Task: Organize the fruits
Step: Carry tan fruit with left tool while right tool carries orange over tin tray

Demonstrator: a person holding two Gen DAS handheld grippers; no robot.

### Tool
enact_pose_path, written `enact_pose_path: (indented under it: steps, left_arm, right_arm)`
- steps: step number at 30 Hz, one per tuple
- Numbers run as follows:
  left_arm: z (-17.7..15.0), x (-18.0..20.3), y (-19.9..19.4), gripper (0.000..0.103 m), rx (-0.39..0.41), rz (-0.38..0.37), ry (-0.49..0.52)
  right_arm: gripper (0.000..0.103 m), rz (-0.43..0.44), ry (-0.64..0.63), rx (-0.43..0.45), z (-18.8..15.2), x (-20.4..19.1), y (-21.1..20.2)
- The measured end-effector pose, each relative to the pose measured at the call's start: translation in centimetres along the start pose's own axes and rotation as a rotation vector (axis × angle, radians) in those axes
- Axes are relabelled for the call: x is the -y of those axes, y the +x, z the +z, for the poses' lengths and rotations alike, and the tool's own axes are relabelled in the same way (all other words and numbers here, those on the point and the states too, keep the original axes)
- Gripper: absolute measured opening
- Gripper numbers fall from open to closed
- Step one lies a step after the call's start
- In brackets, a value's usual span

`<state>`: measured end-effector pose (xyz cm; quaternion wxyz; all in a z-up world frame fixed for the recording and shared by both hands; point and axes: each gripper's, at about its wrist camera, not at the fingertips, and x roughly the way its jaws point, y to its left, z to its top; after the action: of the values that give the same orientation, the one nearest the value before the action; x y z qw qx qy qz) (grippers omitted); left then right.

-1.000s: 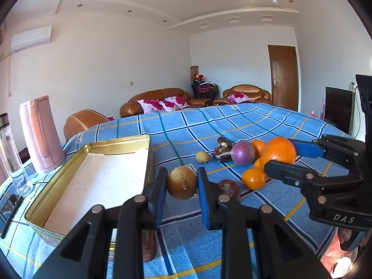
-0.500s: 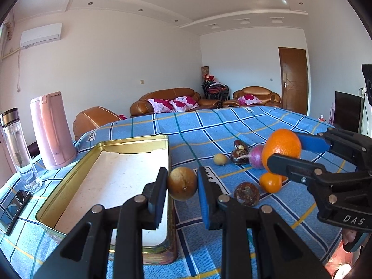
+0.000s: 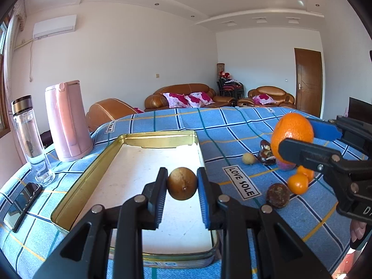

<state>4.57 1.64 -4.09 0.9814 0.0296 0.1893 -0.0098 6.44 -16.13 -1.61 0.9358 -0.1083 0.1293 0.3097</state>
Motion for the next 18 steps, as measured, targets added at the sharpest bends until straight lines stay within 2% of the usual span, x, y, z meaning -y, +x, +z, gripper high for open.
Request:
enact_pose_path:
  steps: [18]
  left_arm:
    - [0.3,-4.6,1.9,0.027,-0.092,0.073,-0.045]
  right_arm:
    - [0.047,0.105,-0.032,-0.040,2.2,-3.1,4.8]
